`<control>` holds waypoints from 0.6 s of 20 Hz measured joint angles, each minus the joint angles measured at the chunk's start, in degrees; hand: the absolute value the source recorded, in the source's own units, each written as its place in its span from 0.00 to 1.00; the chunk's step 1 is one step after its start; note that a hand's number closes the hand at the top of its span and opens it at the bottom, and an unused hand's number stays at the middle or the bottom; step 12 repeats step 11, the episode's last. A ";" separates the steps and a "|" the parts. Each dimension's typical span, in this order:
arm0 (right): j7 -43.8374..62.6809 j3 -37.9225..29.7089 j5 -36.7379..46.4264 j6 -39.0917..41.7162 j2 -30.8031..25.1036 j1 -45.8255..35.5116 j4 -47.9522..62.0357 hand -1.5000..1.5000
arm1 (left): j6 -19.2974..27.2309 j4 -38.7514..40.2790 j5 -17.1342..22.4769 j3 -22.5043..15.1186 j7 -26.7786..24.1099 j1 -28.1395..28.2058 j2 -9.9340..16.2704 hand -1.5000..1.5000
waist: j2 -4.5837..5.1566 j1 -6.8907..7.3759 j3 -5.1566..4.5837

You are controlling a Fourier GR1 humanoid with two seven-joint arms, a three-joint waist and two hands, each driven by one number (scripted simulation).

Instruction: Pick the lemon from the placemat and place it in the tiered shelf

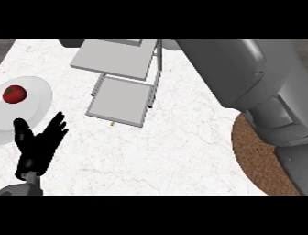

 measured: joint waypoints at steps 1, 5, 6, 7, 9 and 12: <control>0.88 -0.28 0.67 -0.39 -0.97 0.44 -0.52 0.00 | 0.09 -0.24 -0.07 -0.03 -0.25 0.59 -0.14 0.50 | -0.15 -0.30 0.03; 2.02 -1.30 2.39 -1.99 -3.35 3.64 -5.23 0.00 | 0.90 -0.52 -0.41 -0.01 -0.44 1.67 -0.68 0.50 | -0.68 -1.69 0.11; 2.09 -1.62 2.58 -2.29 -3.80 4.81 -6.83 0.00 | 0.70 -0.89 -0.05 0.23 -0.13 1.98 -0.51 0.50 | -0.77 -1.87 0.12; 2.46 -1.89 2.70 -2.06 -4.25 5.68 -8.55 0.00 | 0.52 -1.11 0.19 0.48 -0.18 2.43 -0.35 0.50 | -0.87 -2.08 0.14; 3.10 -2.67 2.23 -1.23 -5.92 7.72 -12.63 0.00 | 1.00 -1.39 -0.19 0.26 -0.50 3.06 -0.78 0.50 | -1.00 -2.62 0.16; 3.54 -2.79 1.54 -0.14 -7.29 11.04 -17.69 0.00 | 1.36 -1.30 -0.20 0.58 -0.56 3.16 -0.82 0.50 | -1.09 -3.14 0.18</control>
